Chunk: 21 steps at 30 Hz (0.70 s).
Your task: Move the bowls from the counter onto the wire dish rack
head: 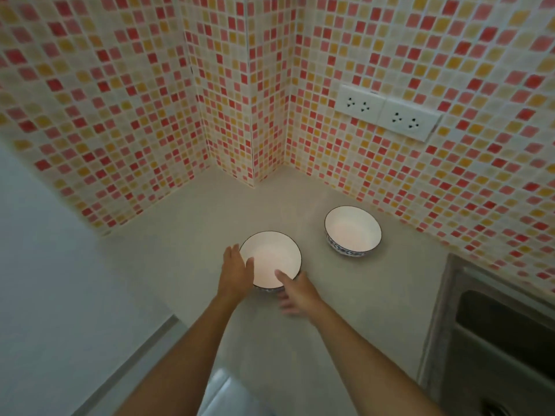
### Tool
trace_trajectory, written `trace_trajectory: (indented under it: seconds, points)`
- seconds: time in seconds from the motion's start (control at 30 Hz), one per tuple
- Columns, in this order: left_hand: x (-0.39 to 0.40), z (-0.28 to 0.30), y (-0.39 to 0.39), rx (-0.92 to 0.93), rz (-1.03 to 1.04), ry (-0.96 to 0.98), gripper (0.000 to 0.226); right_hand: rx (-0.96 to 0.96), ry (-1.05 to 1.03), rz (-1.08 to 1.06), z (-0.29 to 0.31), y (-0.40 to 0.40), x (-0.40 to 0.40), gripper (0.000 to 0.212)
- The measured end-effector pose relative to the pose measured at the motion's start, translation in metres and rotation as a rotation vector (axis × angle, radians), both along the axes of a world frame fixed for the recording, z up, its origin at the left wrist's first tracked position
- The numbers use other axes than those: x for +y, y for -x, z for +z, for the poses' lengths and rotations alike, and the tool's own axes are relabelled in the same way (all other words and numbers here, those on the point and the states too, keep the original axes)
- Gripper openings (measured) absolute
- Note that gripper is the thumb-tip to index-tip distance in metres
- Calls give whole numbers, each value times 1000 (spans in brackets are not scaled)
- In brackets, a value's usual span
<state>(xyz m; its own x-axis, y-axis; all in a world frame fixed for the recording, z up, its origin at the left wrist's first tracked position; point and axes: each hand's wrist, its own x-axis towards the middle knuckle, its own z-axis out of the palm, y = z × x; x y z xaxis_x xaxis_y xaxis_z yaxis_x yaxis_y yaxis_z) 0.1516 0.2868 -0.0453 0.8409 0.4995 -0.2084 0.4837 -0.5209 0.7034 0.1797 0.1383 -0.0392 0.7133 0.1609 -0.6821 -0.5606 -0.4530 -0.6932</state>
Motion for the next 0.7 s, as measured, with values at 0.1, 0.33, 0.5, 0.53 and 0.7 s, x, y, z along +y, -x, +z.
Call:
trace_trajectory:
  seconds: [0.1, 0.33, 0.5, 0.53, 0.7]
  points:
    - [-7, -5, -5, -24, 44, 82, 58, 52, -2, -28, -2, -4, 8, 27]
    - [-13, -4, -9, 17, 73, 259, 34, 55, -38, -32, 7, 1, -35, 31]
    - [-65, 11, -15, 26, -100, 240, 35, 34, -68, -155, 21, 21, -104, 11]
    - [-79, 15, -15, 12, -134, 231, 35, 15, -71, -207, 22, 24, -121, 12]
    - [-167, 29, -17, -3, -309, 353, 32, 38, -310, -529, 34, 52, -217, 20]
